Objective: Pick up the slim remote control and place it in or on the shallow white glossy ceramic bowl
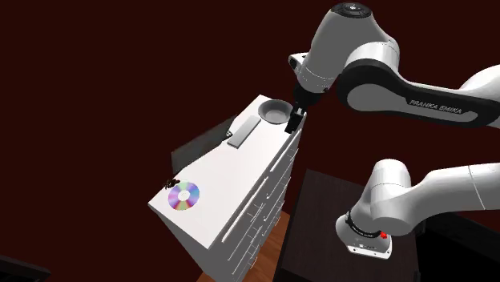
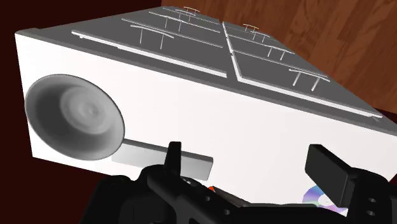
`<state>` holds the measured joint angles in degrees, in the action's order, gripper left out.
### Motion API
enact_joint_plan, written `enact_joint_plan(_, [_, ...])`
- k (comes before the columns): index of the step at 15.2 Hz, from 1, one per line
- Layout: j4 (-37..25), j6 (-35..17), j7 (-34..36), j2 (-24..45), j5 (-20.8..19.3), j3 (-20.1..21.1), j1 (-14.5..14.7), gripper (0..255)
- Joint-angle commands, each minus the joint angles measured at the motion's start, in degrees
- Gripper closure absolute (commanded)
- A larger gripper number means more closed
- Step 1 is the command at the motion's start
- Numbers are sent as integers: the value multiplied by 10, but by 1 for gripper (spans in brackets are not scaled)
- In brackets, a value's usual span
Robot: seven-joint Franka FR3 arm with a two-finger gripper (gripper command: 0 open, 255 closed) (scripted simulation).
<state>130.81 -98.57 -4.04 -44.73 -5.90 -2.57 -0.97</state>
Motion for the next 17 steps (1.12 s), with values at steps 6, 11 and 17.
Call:
enact_joint_plan(6, [2, -53, -172, 65, -26, -84, 34, 0])
enact_joint_plan(11, [-27, -101, -346, 157, -32, -162, 73, 0])
enact_joint_plan(17, [-93, -145, -560, 296, -1, -240, 120, 0])
